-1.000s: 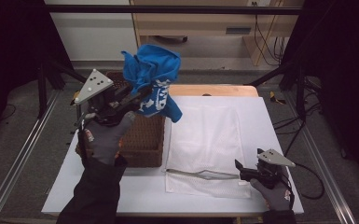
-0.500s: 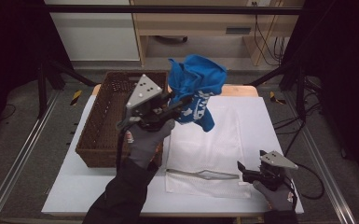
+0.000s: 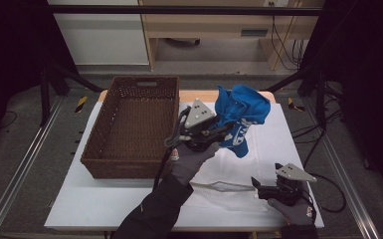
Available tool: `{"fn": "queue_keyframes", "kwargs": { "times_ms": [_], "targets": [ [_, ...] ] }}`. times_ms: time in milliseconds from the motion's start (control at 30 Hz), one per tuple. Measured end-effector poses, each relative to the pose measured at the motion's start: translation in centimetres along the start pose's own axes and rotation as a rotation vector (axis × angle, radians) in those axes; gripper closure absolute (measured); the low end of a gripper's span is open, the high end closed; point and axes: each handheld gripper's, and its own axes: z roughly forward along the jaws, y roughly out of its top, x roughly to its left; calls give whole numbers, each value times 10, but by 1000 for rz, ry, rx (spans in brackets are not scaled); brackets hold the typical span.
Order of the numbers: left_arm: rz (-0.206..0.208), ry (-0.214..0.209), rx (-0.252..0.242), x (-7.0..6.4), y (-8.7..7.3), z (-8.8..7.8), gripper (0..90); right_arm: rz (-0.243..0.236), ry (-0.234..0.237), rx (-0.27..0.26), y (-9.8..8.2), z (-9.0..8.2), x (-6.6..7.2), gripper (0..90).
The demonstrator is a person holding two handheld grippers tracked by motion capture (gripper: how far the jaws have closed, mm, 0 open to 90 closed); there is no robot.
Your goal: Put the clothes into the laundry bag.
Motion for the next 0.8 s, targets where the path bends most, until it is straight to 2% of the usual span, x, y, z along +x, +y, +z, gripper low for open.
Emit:
{"fn": "queue_keyframes", "kwargs": {
  "times_ms": [33, 167, 467, 533, 700, 800],
  "targets": [
    [0, 0, 0, 0, 0, 0, 683, 1, 9, 0, 0, 0, 0, 37],
    [-6, -21, 33, -4, -19, 21, 681, -2, 26, -7, 0, 0, 1, 68],
    [-15, -39, 114, -9, -62, 61, 676, 11, 31, -11, -2, -1, -1, 127],
    [-31, -52, 125, -9, -69, 68, 672, 16, 39, -12, -2, -1, -1, 145],
    [-27, -41, 169, -11, -87, 82, 661, 23, 39, -20, -2, -2, -2, 161],
    [-29, -31, 220, -8, -101, 90, 651, 32, 33, -19, -2, -2, -4, 166]
  ]
}}
